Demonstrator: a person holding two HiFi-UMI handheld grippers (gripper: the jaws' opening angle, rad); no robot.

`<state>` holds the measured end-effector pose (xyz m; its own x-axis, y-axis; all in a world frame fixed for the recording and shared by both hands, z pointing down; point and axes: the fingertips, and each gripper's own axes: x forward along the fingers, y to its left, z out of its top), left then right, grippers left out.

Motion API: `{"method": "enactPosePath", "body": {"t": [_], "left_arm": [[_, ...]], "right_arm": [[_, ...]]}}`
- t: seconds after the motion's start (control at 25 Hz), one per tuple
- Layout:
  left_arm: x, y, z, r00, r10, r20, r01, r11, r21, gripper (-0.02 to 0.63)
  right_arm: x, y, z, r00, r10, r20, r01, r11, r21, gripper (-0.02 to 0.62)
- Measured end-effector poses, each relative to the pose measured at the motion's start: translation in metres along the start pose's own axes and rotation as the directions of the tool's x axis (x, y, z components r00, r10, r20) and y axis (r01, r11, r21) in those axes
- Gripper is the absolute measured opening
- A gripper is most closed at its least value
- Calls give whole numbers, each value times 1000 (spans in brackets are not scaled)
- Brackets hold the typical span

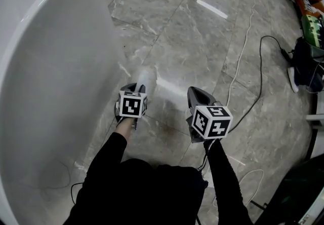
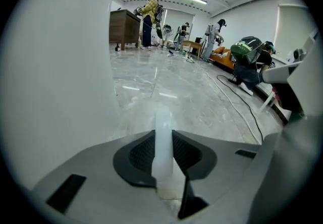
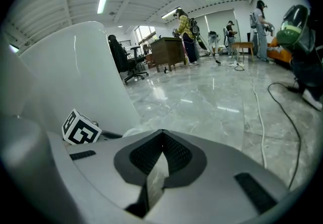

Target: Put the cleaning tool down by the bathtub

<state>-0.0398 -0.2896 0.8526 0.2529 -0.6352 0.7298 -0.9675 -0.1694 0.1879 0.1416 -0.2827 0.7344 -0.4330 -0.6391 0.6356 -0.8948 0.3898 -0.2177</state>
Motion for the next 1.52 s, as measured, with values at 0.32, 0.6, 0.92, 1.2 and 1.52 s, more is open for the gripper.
{"method": "enactPosePath", "body": {"t": [0.32, 0.6, 0.92, 1.2, 1.52], "left_arm": [[16, 3, -11, 1000, 11, -23, -10, 1000, 12, 94], [20, 1, -10, 1000, 0, -20, 0, 1000, 4, 95], [7, -6, -7, 999, -34, -10, 34, 999, -15, 97], [-27, -16, 9, 995, -69, 70, 69, 998, -7, 97], [-105, -36, 55, 958, -172, 231, 150, 983, 111, 13]], "right_arm": [[3, 3, -2, 1000, -1, -8, 0, 1000, -22, 0], [4, 7, -4, 1000, 4, -16, -4, 1000, -25, 0], [-1, 7, 0, 1000, 0, -11, -1, 1000, -28, 0], [-7, 9, 7, 1000, -6, 2, 6, 999, -37, 0], [-25, 32, 30, 997, 34, 64, -31, 999, -43, 0]]}}
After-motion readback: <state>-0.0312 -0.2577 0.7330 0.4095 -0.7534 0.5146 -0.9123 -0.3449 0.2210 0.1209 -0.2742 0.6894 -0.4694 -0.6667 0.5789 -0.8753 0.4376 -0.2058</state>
